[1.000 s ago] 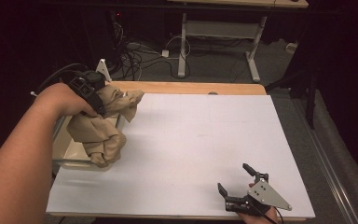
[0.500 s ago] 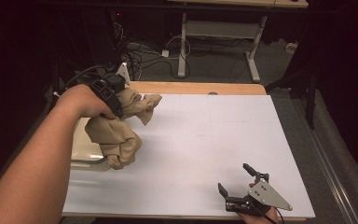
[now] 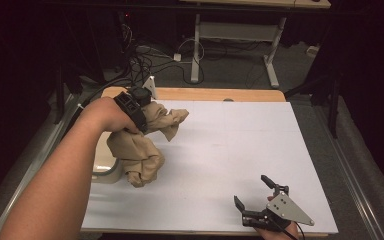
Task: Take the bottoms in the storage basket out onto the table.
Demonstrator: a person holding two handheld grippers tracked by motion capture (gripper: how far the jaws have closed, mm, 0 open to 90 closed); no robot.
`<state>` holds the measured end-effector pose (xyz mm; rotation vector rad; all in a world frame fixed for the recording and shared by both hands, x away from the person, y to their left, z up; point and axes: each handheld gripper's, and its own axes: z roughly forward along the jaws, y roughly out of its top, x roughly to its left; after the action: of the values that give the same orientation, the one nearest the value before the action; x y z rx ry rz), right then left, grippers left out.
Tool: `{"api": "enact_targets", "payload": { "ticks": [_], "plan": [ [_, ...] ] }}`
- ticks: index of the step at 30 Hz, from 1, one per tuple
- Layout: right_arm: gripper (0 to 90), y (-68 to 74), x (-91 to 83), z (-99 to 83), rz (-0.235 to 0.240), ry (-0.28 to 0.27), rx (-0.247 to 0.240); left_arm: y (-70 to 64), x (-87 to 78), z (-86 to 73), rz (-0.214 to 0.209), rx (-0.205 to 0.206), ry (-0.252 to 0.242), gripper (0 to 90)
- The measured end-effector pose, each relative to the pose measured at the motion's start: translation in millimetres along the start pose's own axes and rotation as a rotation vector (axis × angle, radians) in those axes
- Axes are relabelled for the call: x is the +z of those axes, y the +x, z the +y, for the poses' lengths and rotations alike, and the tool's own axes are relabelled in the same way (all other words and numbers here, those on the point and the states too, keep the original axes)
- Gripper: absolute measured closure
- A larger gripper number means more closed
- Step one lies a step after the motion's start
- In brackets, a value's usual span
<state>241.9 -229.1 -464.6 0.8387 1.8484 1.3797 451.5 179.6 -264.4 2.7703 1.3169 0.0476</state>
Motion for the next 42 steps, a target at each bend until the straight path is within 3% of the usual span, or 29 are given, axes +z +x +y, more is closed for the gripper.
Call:
{"api": "enact_targets", "payload": {
  "ticks": [15,21,25,32,42],
  "plan": [
    [0.4,-0.7,-0.2,0.4,-0.002,-0.004,-0.001,-29.0,18.7,19.5,-0.023,0.077,-0.001,61.4],
    [0.4,-0.5,-0.6,0.7,-0.001,-0.007,0.003,-38.3,26.0,25.3,-0.03,0.09,-0.015,61.5],
    [0.4,-1.4,-0.7,0.9,0.0,-0.007,-0.01,-42.3,30.9,29.0,-0.012,0.091,-0.045,61.4],
    [0.4,-1.0,-0.6,0.5,0.003,-0.003,-0.003,-51.0,47.8,35.4,-0.031,0.129,-0.069,61.4],
    [0.4,-1.9,-0.2,0.0,0.003,-0.001,-0.012,-59.6,63.2,45.2,-0.048,0.142,-0.126,61.4]
  ]
}}
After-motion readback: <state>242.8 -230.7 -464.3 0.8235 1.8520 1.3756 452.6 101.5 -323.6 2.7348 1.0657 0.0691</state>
